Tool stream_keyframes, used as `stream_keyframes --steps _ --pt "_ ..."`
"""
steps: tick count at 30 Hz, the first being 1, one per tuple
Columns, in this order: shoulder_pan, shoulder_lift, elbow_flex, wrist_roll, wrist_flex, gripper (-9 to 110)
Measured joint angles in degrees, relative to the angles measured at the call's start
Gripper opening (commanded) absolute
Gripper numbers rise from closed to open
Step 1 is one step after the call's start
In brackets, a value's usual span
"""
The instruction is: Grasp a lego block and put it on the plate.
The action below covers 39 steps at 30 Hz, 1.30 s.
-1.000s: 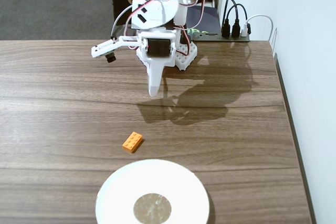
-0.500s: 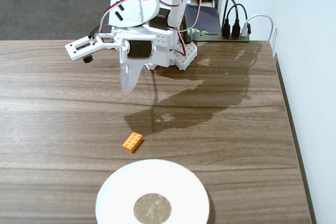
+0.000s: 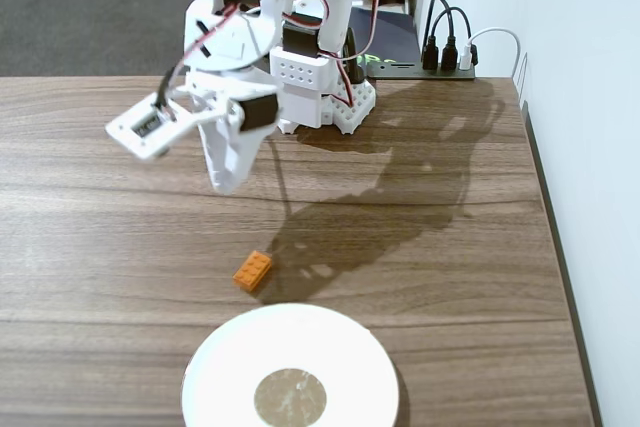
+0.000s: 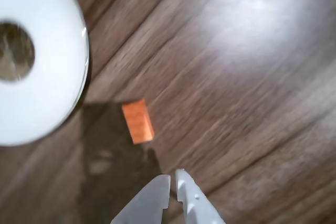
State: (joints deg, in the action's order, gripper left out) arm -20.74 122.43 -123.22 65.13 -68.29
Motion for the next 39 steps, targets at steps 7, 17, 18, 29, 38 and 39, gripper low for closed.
stream_keyframes --steps 7,17,18,29,38,39 --pt "2.72 -9.32 6.42 8.09 -5.54 1" --pt "2.29 -19.42 13.01 14.33 -6.68 7" --pt "2.11 -19.95 13.36 14.85 -6.68 7" --pt "-0.09 -24.70 15.38 20.30 -6.77 23" --pt "-0.26 -29.88 19.07 21.01 -4.66 23" --pt "-0.26 -30.23 19.07 21.09 -4.39 23"
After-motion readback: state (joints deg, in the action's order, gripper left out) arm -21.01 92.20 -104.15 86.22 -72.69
